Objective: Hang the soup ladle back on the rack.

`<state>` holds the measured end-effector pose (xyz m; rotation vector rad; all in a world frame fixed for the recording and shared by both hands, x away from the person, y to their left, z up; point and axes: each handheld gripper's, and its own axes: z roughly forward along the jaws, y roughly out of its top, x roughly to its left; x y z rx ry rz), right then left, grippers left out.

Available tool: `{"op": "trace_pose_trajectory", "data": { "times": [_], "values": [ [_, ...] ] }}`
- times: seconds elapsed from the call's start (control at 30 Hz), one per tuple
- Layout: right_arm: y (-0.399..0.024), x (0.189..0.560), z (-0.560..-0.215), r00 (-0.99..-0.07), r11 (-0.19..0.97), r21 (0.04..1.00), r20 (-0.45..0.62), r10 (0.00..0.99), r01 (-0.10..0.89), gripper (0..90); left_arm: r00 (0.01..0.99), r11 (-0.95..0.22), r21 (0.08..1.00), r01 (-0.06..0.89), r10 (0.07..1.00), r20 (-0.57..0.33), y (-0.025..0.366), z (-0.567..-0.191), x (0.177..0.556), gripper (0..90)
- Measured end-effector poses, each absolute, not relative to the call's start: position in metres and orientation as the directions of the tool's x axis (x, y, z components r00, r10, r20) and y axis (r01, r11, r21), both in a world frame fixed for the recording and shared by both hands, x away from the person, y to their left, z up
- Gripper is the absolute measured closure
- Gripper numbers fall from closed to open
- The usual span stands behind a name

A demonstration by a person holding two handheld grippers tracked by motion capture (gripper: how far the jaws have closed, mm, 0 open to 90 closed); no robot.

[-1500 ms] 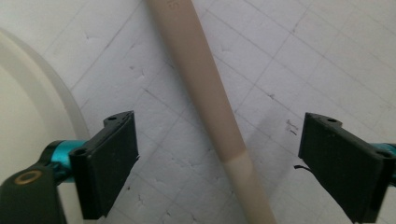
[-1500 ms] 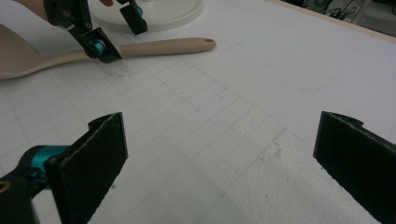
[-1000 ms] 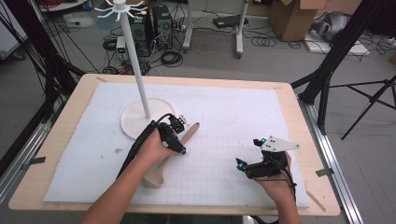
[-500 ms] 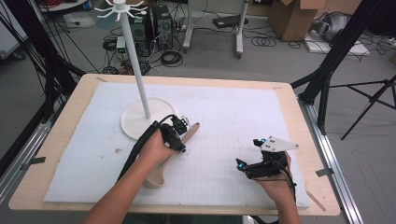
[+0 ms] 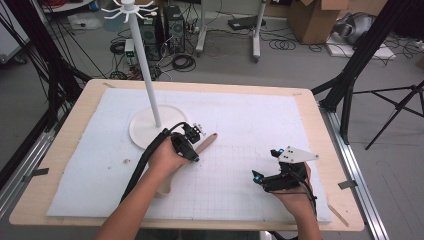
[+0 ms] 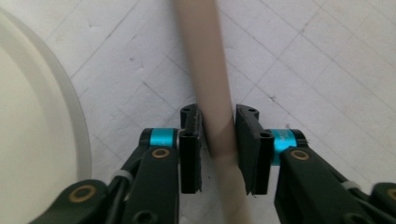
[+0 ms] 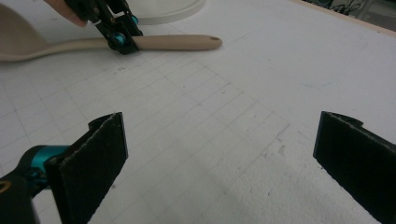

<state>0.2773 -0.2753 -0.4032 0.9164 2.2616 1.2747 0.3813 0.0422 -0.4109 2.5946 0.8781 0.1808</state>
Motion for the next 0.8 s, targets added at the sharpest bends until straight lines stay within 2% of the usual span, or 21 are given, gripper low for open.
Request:
{"op": "trace_pose_trajectory", "data": {
  "times": [0.03,0.1,0.43,0.8],
  "values": [
    [-0.275,0.277,-0.403,-0.711,0.373,0.859,-0.014,0.703,0.351,1.6,0.819,-0.755,0.406,0.515,0.573,0.027,0.041,-0.411,0.379,75.5],
    [-0.276,0.277,-0.403,-0.711,0.374,0.857,-0.013,0.703,0.354,1.6,0.827,-0.77,0.399,0.497,0.56,0.051,0.039,-0.411,0.378,75.7],
    [-0.276,0.277,-0.403,-0.712,0.377,0.856,-0.015,0.702,0.355,1.6,0.833,-0.77,0.414,0.486,0.551,0.047,0.04,-0.407,0.376,75.9],
    [-0.274,0.278,-0.405,-0.713,0.38,0.854,-0.015,0.701,0.355,1.6,0.844,-0.696,0.569,0.439,0.536,0.003,0.072,-0.362,0.362,75.9]
  ]
}}
